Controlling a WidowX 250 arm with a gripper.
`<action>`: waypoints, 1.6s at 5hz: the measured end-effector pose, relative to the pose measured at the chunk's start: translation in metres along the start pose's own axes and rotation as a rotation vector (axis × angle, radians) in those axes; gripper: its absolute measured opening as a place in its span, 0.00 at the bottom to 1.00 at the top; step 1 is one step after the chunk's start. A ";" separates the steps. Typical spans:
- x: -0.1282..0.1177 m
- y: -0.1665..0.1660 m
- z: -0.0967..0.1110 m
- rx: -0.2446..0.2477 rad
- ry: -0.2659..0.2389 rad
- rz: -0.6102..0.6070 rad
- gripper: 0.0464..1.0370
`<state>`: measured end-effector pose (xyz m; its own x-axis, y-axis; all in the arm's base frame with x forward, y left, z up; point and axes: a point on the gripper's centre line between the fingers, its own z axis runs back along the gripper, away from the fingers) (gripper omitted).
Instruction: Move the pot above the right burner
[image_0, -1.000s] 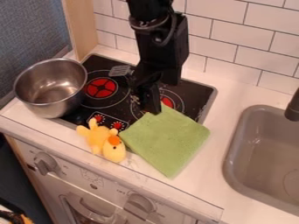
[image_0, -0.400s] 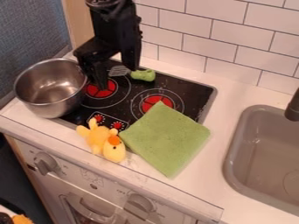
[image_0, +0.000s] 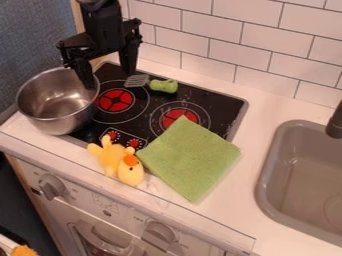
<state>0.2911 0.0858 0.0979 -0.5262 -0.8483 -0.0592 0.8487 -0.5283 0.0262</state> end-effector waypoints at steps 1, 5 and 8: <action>-0.016 0.000 -0.012 -0.010 0.068 -0.060 0.96; -0.036 0.003 -0.064 -0.129 0.089 -0.176 0.96; -0.037 0.011 -0.081 -0.097 0.071 -0.187 0.32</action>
<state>0.3242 0.1138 0.0194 -0.6728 -0.7294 -0.1237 0.7396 -0.6672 -0.0879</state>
